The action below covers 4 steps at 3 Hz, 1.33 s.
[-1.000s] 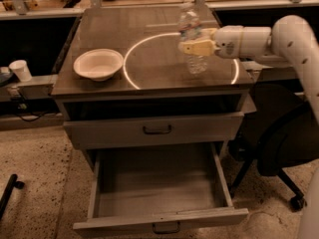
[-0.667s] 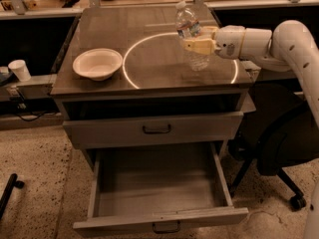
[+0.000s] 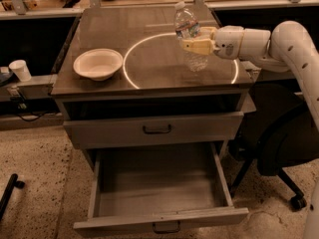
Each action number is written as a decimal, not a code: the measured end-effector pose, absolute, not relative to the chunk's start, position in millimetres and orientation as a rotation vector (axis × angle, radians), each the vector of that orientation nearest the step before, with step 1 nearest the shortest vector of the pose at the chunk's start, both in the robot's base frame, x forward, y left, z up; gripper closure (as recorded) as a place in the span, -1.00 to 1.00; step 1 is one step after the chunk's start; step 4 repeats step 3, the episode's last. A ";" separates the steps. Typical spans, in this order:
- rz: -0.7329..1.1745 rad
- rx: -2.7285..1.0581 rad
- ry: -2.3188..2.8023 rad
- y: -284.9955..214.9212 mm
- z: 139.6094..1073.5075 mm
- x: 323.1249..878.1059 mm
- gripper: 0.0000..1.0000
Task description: Pick water bottle from middle drawer and place on counter
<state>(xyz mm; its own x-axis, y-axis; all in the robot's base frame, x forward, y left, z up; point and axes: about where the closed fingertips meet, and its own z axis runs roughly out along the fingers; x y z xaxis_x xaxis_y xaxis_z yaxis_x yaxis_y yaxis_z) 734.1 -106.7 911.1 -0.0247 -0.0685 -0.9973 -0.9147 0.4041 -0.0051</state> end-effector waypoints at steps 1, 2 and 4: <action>0.868 -0.941 1.437 -106.6 911.1 734.1 -0.54; 0.868 -0.941 1.437 -106.5 911.1 734.1 -1.00; 0.868 -0.941 1.437 -106.5 911.1 734.1 -1.00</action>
Offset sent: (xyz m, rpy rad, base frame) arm 0.0000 0.0000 0.0000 0.0000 0.0000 0.0000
